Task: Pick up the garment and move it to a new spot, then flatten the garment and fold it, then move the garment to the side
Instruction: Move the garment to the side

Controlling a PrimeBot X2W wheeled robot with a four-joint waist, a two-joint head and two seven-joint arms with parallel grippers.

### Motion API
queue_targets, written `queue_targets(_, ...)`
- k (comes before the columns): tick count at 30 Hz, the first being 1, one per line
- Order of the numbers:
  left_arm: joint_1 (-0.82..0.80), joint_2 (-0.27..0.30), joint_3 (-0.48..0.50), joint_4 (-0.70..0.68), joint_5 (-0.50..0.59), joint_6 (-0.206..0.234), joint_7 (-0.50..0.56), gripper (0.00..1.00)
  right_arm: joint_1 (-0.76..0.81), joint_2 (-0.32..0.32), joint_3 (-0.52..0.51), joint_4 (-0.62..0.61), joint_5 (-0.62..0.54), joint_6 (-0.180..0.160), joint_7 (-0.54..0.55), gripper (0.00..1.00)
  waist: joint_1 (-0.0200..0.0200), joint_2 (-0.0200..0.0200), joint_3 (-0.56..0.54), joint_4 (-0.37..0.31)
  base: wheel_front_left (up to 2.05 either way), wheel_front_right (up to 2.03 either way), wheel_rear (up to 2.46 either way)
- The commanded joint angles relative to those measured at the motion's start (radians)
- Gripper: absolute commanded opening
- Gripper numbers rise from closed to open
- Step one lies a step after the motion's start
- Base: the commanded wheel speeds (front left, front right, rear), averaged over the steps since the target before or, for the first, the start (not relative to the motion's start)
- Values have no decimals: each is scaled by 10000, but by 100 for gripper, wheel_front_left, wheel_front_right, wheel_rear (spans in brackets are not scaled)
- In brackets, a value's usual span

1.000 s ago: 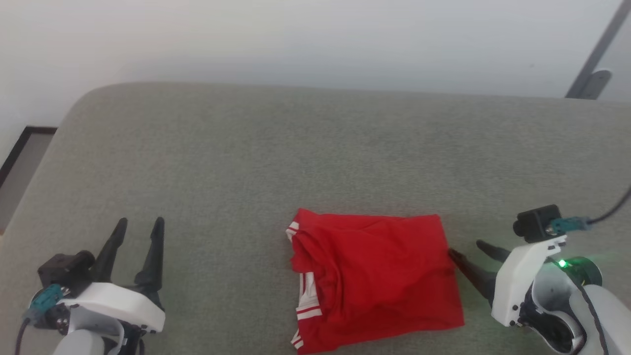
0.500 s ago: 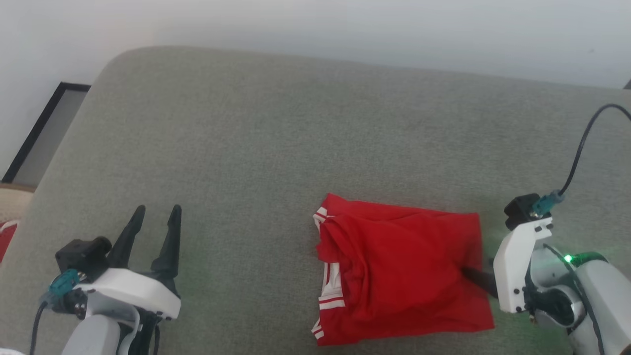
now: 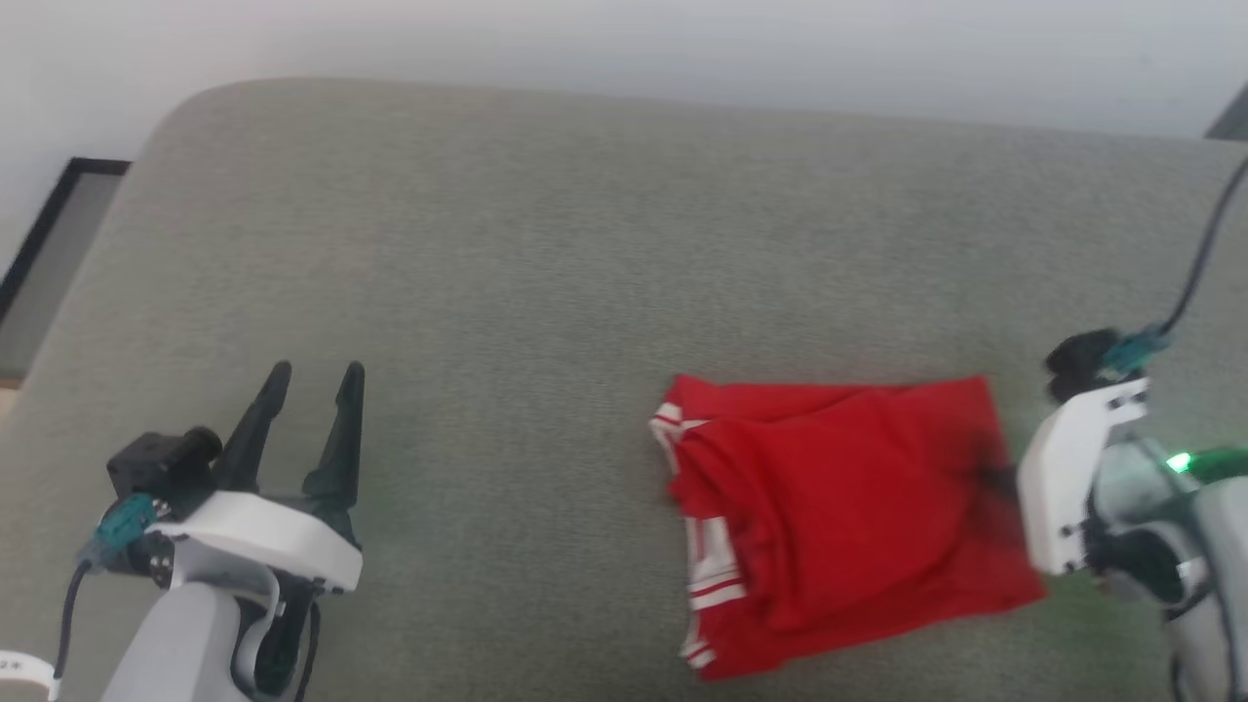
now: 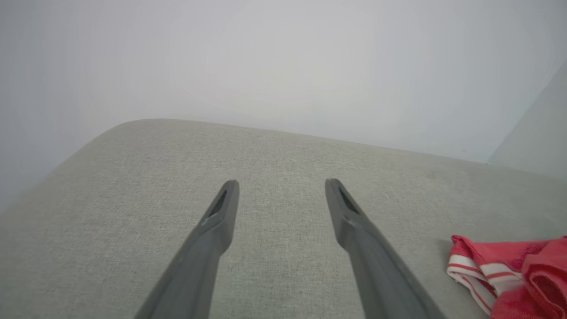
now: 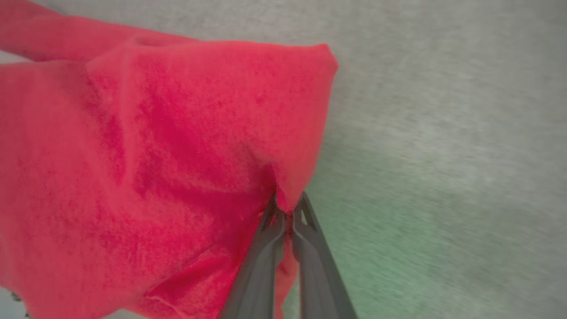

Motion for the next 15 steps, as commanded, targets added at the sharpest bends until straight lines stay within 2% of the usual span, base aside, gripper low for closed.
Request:
queue_targets(1, -166, 16, -24, -52, -36, -14, -41, 100, -81, -88, -165, -76, -101, -13, 56, 0, -1, 0, 83, -208, 0, 0, 0)
queue_targets(8, -654, 50, -282, -232, 83, -14, -43, 100, -423, -725, -1213, -500, -634, -11, 384, 0, -1, 0, 354, -1016, 0, 0, 0)
queue_targets(15, -1309, 5, -728, -376, 131, -14, -43, 100, -1085, -1733, -1904, -405, -921, -8, -36, 0, -1, 0, 799, -1822, 0, 0, 0)
